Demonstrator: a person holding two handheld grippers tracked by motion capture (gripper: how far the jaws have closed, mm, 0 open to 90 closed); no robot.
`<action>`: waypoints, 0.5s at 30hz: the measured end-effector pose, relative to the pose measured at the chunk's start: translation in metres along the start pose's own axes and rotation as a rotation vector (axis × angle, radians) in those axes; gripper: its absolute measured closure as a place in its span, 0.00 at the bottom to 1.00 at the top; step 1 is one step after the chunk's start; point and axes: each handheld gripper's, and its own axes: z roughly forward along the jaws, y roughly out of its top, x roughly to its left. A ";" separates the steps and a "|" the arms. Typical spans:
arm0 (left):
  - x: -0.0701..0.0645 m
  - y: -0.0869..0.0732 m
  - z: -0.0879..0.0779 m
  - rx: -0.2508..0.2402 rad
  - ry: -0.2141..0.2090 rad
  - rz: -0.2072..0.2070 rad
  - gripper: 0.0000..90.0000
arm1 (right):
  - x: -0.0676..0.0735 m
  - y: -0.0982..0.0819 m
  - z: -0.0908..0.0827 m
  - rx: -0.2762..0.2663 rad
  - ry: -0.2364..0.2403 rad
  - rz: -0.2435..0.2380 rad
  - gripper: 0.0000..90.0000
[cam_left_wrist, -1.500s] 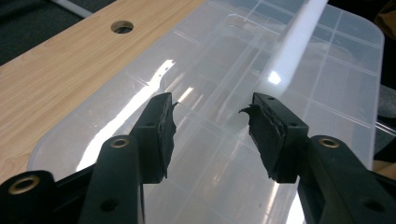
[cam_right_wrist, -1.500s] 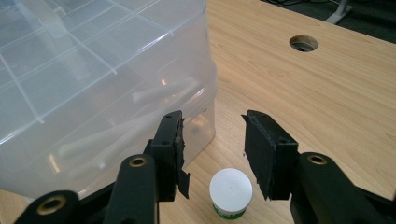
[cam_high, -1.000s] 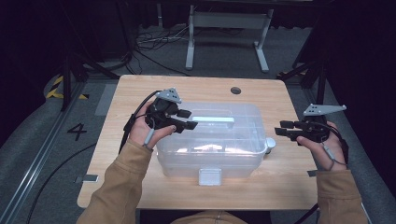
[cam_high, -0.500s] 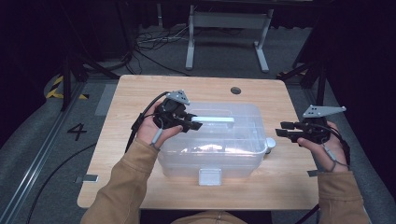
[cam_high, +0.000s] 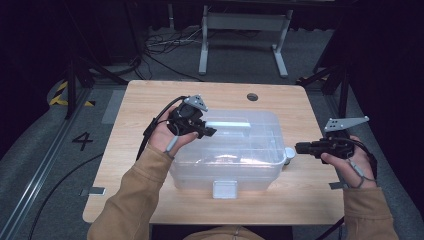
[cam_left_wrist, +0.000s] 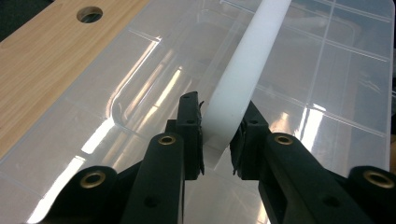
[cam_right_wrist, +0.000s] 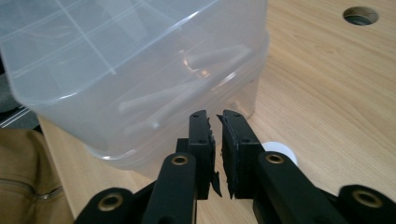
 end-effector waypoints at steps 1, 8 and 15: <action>0.000 0.001 0.000 0.001 0.000 0.000 0.85 | 0.001 0.000 0.000 0.002 0.005 -0.006 0.94; 0.004 0.007 -0.004 0.004 0.002 -0.009 0.85 | 0.008 0.000 0.002 0.027 0.040 -0.043 0.97; 0.011 0.014 -0.006 0.016 -0.019 -0.027 0.85 | 0.013 -0.002 0.004 0.054 0.086 -0.065 1.00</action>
